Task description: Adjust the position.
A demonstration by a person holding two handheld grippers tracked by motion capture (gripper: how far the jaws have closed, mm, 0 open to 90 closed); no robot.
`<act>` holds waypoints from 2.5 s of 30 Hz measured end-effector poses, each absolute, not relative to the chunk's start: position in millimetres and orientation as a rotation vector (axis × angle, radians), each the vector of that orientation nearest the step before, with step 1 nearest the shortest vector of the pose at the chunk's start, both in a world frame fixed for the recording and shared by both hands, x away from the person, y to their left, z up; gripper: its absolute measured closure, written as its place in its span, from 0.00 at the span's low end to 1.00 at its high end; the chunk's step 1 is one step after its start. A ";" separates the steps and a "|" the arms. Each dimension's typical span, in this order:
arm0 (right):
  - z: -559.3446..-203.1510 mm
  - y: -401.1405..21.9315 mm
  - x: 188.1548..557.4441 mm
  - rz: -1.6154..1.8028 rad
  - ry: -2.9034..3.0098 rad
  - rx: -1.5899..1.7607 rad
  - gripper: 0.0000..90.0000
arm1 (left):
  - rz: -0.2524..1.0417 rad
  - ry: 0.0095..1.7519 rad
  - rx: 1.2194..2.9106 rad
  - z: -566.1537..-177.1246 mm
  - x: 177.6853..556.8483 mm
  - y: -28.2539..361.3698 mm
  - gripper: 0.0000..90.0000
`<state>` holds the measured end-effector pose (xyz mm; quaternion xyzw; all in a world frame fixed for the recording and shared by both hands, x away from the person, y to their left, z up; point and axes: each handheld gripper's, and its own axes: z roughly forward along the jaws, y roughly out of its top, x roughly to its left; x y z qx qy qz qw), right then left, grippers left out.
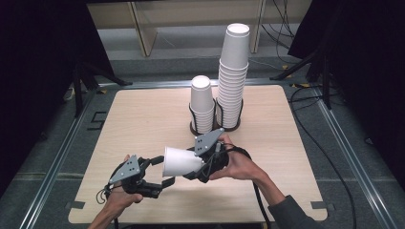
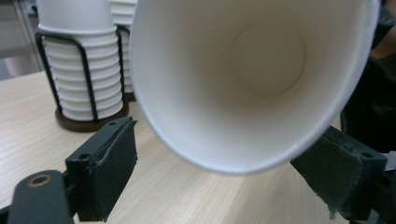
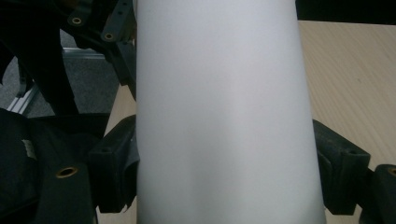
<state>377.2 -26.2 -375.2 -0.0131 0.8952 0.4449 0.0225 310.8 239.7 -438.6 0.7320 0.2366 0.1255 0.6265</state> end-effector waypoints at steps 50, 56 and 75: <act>-389.0 -21.2 373.8 1.272 2.803 0.041 0.18 | 0.332 0.529 1.724 -423.2 307.7 239.6 0.16; -383.3 -17.6 366.5 1.170 2.782 -0.009 0.18 | 0.360 0.550 1.811 -425.5 308.2 235.0 0.16; -405.2 3.1 360.7 1.066 2.842 -0.140 0.23 | 0.387 0.508 1.941 -416.5 298.5 220.9 0.16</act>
